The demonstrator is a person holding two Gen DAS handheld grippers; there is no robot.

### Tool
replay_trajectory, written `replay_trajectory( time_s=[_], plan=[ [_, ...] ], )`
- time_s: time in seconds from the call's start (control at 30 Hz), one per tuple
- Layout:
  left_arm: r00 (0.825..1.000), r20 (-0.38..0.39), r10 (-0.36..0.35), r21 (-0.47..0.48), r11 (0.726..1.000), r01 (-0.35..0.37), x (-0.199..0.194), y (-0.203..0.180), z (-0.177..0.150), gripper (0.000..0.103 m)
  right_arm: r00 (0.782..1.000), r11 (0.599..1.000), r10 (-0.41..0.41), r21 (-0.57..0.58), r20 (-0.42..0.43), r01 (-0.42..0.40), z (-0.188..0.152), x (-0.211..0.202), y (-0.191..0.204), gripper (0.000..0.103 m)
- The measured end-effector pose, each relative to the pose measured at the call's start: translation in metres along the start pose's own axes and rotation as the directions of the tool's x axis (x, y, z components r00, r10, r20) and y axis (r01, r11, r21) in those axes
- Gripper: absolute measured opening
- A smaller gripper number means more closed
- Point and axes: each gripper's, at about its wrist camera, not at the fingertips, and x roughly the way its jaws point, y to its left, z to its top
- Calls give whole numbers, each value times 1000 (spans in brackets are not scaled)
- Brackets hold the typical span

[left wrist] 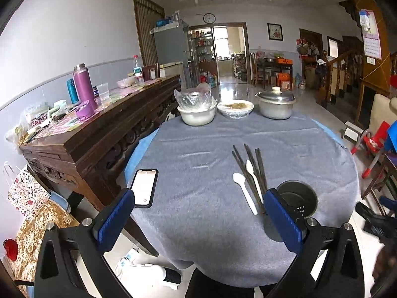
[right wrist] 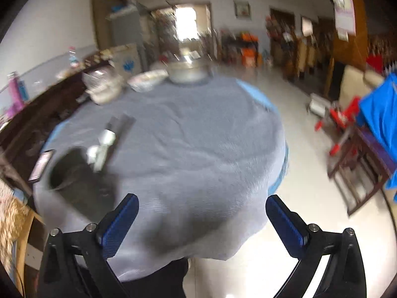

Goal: Organize utensils

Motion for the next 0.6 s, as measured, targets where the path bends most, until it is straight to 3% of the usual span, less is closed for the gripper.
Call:
replay_trajectory(
  time_s=[0.23,0.6],
  plan=[
    [998,56,4,-1,1000,-4,-23,-2,9,103,986,996,84,-51,144,-78,4,-74,41,103],
    [998,69,-16,-11,1000,16,-26,0,11,103,986,997,77,-19,151,-75,4,-87,64,103]
  ],
)
